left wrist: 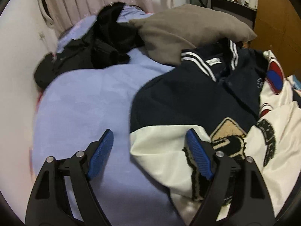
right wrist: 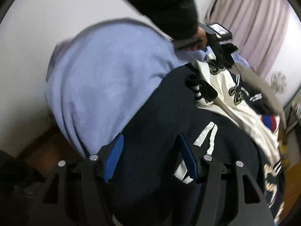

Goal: Fold large clothes
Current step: 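Lift the jacket hem with the right tool and fold it toward the collar, then grasp the cream sleeve cuff with the left tool while the right tool holds the navy body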

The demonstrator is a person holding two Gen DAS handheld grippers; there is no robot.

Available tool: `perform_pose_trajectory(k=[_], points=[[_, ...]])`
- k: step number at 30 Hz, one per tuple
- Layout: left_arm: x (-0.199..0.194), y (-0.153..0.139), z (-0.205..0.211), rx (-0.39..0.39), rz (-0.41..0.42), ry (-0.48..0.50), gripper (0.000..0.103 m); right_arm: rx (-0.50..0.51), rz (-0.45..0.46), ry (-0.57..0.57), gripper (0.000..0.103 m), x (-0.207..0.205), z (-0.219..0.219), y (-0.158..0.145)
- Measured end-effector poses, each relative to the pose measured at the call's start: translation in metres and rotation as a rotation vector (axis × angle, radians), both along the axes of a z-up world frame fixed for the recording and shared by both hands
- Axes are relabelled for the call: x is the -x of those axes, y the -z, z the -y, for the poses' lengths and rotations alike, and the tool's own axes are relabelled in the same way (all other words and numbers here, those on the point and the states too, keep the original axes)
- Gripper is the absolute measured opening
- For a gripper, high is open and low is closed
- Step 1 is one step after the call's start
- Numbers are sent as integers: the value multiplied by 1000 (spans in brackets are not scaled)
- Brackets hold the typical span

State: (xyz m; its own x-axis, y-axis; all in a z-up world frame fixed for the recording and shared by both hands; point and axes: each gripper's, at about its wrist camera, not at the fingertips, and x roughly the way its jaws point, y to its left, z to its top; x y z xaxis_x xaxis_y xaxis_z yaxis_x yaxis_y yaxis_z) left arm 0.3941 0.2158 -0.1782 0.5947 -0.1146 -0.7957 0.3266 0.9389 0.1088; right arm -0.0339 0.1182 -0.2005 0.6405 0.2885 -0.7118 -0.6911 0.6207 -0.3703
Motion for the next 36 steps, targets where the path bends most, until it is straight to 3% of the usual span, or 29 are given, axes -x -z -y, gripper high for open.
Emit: perform_pose_trajectory(k=[3, 4, 7, 13, 16, 21, 24, 25, 26, 28, 29, 33, 36], points=[[-4, -3, 7, 57, -22, 50, 78, -5, -7, 79, 67, -13, 13, 0], [-4, -5, 11, 94, -47, 87, 78, 11, 14, 79, 68, -13, 16, 1], [-6, -3, 24, 95, -94, 151, 78, 50, 98, 70, 68, -5, 14, 2], [-5, 7, 32, 31, -112, 95, 78, 59, 141, 15, 68, 10, 12, 8], [1, 6, 39, 58, -120, 107, 78, 40, 110, -4, 68, 8, 9, 8], [0, 11, 42, -2, -123, 63, 78, 35, 104, -39, 68, 13, -4, -3], [0, 17, 45, -11, -135, 55, 78, 124, 61, 13, 71, 1, -11, 11], [1, 19, 45, -16, -139, 51, 76, 101, 24, 5, 69, -2, -10, 10], [2, 20, 47, -28, -138, 50, 70, 81, -10, -10, 51, -4, -8, 9], [3, 17, 53, -52, -130, 65, 31, 25, -66, -13, 39, -6, -1, 1], [3, 13, 54, -46, -121, 64, 20, -27, -112, 5, 35, -10, 5, -4], [1, -7, 48, 75, -142, 57, 18, -238, -287, 65, 18, -27, 39, -24], [5, -23, 47, 110, -135, 76, 17, -354, -337, 105, 14, -31, 69, -42]])
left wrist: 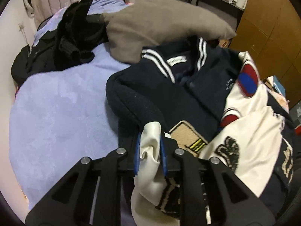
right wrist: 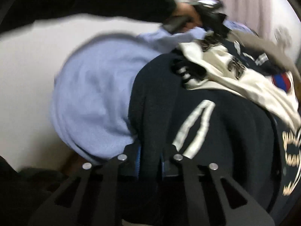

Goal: Fold large clothes

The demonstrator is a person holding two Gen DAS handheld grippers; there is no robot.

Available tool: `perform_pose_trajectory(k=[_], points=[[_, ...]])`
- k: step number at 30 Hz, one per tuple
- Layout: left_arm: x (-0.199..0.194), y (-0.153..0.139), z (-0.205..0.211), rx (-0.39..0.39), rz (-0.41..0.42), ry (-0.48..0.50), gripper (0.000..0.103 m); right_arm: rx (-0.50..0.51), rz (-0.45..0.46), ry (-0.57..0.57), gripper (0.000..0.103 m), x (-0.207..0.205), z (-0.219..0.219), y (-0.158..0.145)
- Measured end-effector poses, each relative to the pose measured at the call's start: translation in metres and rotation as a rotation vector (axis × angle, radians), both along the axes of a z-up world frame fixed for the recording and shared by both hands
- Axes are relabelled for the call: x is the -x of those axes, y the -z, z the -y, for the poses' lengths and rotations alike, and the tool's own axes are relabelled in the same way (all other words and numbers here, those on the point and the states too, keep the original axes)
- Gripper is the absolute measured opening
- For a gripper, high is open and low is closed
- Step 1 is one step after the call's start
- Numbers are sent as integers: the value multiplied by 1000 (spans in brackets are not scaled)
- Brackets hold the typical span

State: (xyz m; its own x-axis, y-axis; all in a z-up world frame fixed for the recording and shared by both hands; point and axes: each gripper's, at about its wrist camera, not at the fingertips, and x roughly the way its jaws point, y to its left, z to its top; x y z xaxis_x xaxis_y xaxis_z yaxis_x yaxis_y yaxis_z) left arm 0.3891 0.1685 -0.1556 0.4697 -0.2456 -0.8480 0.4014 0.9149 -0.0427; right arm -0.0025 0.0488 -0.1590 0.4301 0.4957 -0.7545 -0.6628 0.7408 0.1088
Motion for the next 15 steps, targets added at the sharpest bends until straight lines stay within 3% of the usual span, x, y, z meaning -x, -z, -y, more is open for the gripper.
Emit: perform_pose_trajectory(k=[4, 7, 12, 15], points=[[5, -15, 9, 16, 1, 17, 16, -144, -39, 74, 10, -1, 41, -24], [7, -21, 20, -3, 0, 21, 16, -197, -71, 113, 10, -12, 62, -30], [8, -9, 47, -137, -27, 10, 16, -269, -85, 123, 9, -8, 81, -34], [2, 6, 54, -234, -25, -57, 26, -247, -71, 78, 9, -4, 77, -33]])
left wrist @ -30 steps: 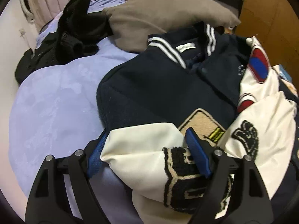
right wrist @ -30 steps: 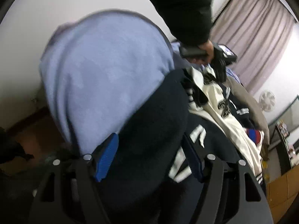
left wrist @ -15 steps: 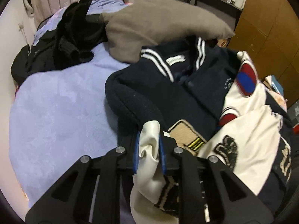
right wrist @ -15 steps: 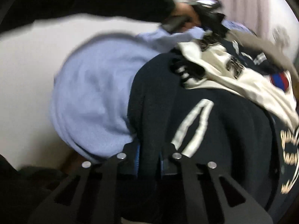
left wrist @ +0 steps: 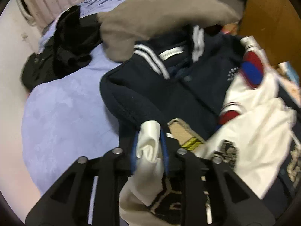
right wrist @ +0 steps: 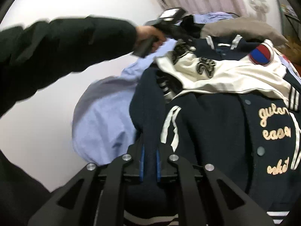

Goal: Fold large clothes

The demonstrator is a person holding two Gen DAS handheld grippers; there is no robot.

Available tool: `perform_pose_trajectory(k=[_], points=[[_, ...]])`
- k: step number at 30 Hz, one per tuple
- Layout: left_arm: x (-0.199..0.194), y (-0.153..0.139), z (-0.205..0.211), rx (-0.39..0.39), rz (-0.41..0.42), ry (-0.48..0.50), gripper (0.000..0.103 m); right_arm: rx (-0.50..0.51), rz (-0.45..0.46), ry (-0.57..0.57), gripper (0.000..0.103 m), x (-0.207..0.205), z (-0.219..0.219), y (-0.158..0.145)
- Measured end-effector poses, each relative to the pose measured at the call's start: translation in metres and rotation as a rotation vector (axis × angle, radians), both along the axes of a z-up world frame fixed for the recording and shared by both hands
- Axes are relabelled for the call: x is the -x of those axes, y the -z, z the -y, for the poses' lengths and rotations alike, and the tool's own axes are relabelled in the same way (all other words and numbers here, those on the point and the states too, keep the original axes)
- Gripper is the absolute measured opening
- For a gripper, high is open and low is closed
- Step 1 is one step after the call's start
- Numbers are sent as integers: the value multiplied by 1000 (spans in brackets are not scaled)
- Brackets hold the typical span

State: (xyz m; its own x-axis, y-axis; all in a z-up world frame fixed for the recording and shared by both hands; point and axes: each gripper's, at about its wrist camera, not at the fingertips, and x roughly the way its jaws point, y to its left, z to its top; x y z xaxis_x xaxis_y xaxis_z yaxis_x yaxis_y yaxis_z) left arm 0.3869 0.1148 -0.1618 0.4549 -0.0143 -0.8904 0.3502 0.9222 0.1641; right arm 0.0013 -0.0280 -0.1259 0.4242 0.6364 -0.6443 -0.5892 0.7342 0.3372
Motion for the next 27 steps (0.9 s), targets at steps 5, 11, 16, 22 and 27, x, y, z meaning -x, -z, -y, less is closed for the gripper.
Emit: perform_pose_trajectory(k=[5, 11, 16, 22, 27], points=[[-9, 29, -10, -84, -59, -119, 55, -25, -47, -29, 9, 7, -5, 9], [-9, 32, -9, -33, -122, -81, 16, -91, -90, -34, 9, -6, 2, 5], [-6, -6, -15, 126, -79, -90, 12, -179, -122, -10, 8, -15, 27, -6], [-2, -66, 0, 275, 1, -60, 11, -304, -142, 90, 8, -30, 87, -25], [-1, -114, 44, 384, 60, 1, 11, -377, -122, 194, 8, -31, 163, -42]])
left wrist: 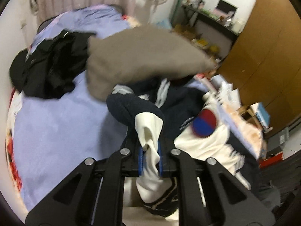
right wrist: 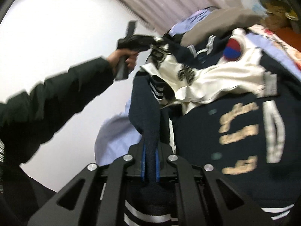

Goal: Fold large clothes

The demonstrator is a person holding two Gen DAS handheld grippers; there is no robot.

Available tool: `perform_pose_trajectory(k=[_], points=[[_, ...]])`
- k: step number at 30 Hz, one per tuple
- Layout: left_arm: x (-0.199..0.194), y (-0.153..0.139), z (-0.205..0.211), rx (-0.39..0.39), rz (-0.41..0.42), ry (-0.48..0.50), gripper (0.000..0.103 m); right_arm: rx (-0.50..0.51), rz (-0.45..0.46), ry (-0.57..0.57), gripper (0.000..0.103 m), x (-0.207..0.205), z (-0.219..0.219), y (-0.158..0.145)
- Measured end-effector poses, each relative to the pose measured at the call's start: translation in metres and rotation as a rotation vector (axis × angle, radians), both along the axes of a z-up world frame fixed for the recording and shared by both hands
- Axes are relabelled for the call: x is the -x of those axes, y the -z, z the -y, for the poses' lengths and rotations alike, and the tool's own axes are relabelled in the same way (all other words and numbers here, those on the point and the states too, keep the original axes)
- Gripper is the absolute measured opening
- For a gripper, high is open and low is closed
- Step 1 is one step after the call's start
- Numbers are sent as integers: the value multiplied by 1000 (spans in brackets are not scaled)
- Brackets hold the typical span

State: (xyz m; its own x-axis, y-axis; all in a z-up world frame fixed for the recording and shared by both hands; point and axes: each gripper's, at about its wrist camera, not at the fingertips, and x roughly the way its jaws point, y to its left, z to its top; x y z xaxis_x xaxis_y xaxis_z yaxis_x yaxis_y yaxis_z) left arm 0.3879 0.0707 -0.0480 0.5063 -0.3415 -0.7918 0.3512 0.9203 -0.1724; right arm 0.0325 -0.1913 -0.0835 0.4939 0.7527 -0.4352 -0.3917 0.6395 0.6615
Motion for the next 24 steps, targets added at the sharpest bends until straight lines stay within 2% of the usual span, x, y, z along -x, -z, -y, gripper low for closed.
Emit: perform_pose_trajectory(k=[5, 8, 12, 16, 19, 24], points=[[-15, -19, 78, 4, 20, 73, 11, -39, -31, 151, 8, -9, 90, 1], [-29, -16, 131, -29, 11, 85, 11, -31, -123, 243, 8, -25, 149, 26], [-53, 17, 208, -128, -22, 81, 11, 11, -248, 307, 8, -41, 186, 70], [-75, 53, 266, -213, -50, 43, 11, 23, -323, 340, 8, -44, 203, 94], [-88, 77, 294, -247, -68, 22, 12, -8, -412, 371, 8, -40, 219, 114], [-86, 111, 327, -355, -80, 24, 14, 26, -460, 369, 11, -36, 225, 125]])
